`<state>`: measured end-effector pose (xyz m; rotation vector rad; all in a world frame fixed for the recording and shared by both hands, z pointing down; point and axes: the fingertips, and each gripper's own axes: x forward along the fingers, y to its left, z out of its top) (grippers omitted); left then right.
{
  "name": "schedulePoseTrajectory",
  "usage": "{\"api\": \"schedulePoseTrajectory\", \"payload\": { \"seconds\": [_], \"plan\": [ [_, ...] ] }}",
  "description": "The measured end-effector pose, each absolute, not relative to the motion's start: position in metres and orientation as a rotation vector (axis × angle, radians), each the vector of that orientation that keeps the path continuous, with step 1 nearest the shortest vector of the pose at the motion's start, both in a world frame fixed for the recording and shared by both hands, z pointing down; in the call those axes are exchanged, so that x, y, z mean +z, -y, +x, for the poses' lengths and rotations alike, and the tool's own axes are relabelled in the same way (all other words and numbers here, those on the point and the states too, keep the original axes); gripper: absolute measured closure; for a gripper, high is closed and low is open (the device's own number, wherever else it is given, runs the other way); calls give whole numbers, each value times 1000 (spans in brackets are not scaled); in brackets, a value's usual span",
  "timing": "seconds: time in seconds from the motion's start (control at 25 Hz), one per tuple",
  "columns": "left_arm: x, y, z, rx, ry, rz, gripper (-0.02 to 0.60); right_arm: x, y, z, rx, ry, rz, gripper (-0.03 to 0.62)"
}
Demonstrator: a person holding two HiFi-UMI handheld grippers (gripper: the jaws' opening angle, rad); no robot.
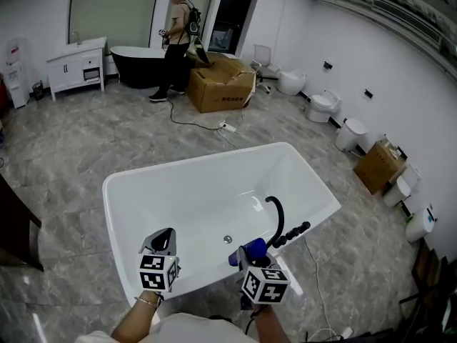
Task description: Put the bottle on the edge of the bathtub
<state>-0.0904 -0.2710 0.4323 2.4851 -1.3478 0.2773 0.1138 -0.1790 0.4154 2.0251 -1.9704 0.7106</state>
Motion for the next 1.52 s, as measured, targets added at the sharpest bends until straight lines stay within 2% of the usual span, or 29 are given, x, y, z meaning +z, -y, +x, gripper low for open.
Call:
{"api": "schedulePoseTrajectory", "payload": {
  "seconds": [0.6,1.52],
  "plan": [
    [453,266,-72,379,1357,2413,575,440,196,129,794,1988,1908,422],
    [522,221,-36,537,1156,2373,575,495,152,145,949,1824,1940,422]
  ]
}}
